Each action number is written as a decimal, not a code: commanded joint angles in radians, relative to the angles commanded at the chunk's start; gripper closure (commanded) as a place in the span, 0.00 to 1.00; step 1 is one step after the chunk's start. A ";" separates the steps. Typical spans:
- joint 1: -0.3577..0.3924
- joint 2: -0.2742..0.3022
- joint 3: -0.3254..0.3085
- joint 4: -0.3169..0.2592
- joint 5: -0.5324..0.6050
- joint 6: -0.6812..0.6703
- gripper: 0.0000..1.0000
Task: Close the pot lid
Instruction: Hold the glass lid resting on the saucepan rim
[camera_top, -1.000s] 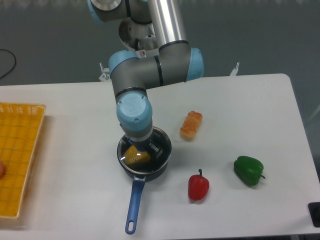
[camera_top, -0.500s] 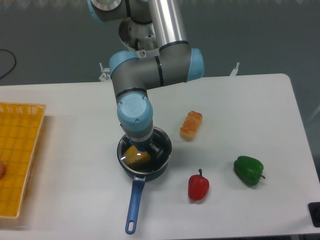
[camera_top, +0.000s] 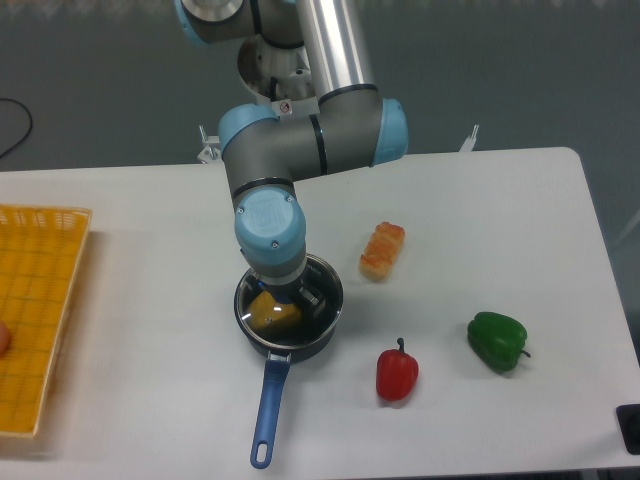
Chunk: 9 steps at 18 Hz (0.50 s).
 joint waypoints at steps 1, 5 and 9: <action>0.000 -0.002 0.000 0.000 0.000 0.000 0.31; 0.000 -0.005 -0.002 0.000 0.002 0.000 0.28; 0.000 -0.003 0.000 0.002 0.002 0.000 0.19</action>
